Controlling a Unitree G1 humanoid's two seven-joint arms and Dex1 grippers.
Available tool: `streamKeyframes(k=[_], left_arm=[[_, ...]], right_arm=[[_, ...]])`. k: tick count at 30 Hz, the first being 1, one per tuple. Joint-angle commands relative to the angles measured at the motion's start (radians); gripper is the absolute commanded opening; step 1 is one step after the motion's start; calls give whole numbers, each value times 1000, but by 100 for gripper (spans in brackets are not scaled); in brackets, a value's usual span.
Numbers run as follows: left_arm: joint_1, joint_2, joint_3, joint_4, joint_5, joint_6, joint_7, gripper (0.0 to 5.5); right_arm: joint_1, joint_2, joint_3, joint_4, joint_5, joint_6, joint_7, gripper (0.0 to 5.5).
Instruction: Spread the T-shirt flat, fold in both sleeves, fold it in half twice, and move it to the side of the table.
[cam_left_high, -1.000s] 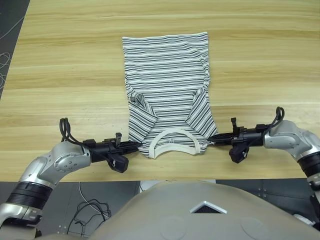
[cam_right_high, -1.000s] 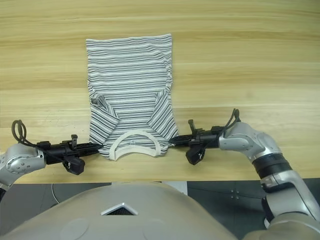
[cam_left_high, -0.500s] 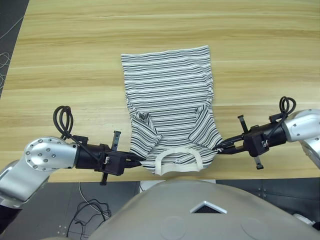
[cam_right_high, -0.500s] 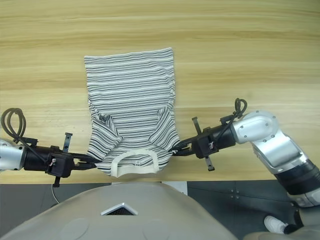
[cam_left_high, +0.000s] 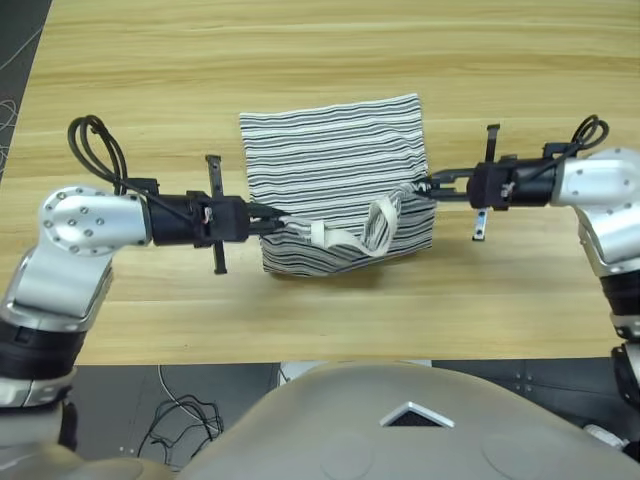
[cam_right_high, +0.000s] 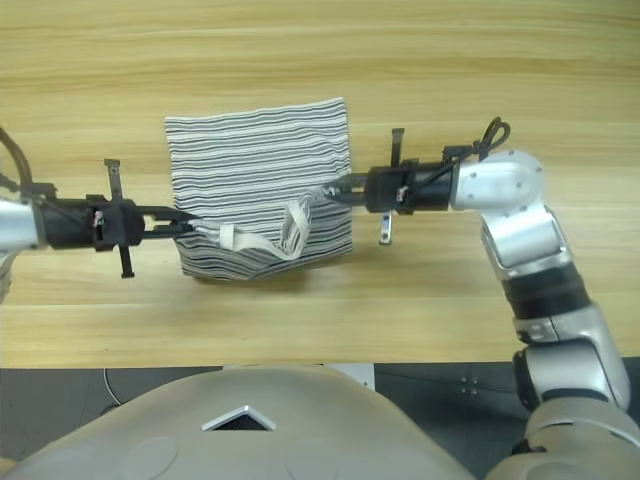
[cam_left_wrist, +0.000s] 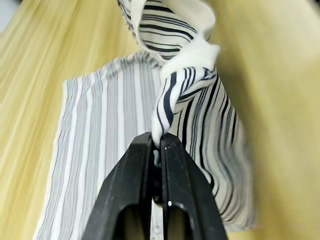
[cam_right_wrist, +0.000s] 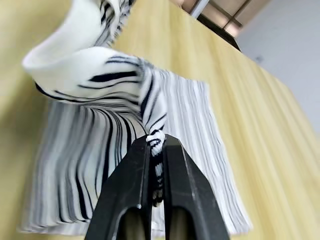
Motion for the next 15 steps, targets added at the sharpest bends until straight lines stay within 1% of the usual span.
streamKeyframes(k=[1, 4, 9, 15], left_arm=[[-134, -81, -23, 183, 82, -45, 22, 12], [-231, -141, -27, 343, 141, -78, 58, 12], [-341, -204, -32, 601, 218, -167, 100, 12], [-451, -267, -40, 871, 296, -278, 164, 12]], right_arm=[[-110, 66, -16, 171, -100, -80, -65, 10], [-195, 107, -12, 326, -188, -134, -138, 10], [-312, 170, 10, 590, -335, -231, -282, 10], [-414, 237, 24, 842, -434, -309, -414, 10]])
